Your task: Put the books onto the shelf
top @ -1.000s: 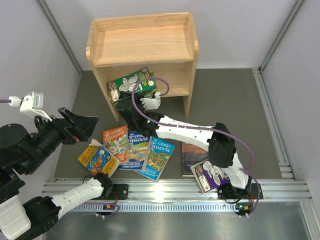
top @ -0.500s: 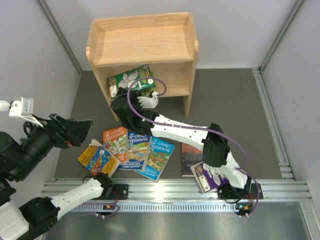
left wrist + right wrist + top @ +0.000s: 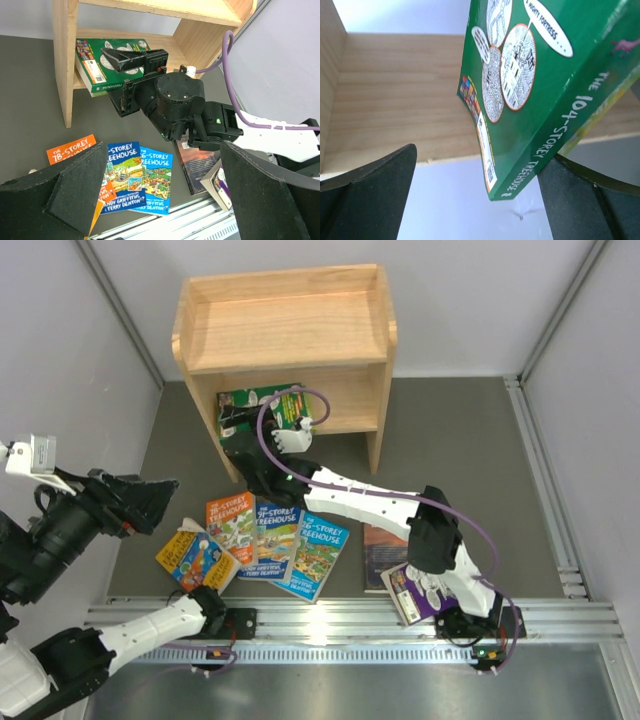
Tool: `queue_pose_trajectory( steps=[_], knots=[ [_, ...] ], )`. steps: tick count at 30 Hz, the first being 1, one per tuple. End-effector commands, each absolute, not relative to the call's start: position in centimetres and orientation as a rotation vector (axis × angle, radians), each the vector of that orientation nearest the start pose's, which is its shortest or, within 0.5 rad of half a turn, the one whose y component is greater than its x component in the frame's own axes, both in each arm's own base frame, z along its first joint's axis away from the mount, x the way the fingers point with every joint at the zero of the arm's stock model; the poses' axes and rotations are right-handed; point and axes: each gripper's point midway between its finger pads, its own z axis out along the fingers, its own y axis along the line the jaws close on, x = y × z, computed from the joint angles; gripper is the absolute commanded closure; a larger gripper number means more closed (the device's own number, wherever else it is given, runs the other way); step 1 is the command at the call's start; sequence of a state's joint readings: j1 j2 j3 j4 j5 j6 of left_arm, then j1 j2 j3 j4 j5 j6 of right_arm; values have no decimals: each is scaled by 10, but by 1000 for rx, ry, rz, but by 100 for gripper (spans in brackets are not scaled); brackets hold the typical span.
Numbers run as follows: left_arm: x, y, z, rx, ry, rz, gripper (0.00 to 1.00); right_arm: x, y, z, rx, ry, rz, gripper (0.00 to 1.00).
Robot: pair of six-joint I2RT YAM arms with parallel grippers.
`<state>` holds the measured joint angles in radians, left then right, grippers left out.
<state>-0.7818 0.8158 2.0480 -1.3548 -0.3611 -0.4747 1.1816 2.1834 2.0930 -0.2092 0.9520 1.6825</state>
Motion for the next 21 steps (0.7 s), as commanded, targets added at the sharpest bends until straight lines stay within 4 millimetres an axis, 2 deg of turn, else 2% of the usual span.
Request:
queue_pose_trajectory(
  steps=[1, 7, 9, 10, 11, 13, 14, 17, 20, 21],
  knots=[
    [103, -29, 478, 4, 1763, -559, 1, 332, 529, 357, 1108, 1565, 1341, 2],
    [105, -26, 478, 2, 1751, -560, 1, 322, 536, 355, 1057, 1666, 1393, 1],
    [105, -25, 478, -4, 1751, -556, 1, 318, 537, 346, 1038, 1714, 1391, 2],
    [104, -23, 478, -4, 1748, -557, 1, 317, 533, 349, 1037, 1718, 1397, 2],
    [105, -21, 477, -10, 1747, -548, 1, 316, 531, 337, 1030, 1744, 1371, 2],
    [105, -20, 477, -14, 1741, -549, 1, 316, 523, 338, 1030, 1751, 1373, 4],
    [105, -19, 476, -15, 1743, -547, 1, 317, 520, 331, 1026, 1765, 1351, 4],
    [106, -20, 476, -14, 1741, -554, 1, 320, 514, 329, 1009, 1774, 1322, 5],
    [107, -23, 475, -10, 1743, -559, 1, 326, 506, 322, 1008, 1765, 1270, 12],
    [107, -23, 474, -10, 1745, -556, 1, 328, 505, 321, 1011, 1762, 1264, 21]
  ],
)
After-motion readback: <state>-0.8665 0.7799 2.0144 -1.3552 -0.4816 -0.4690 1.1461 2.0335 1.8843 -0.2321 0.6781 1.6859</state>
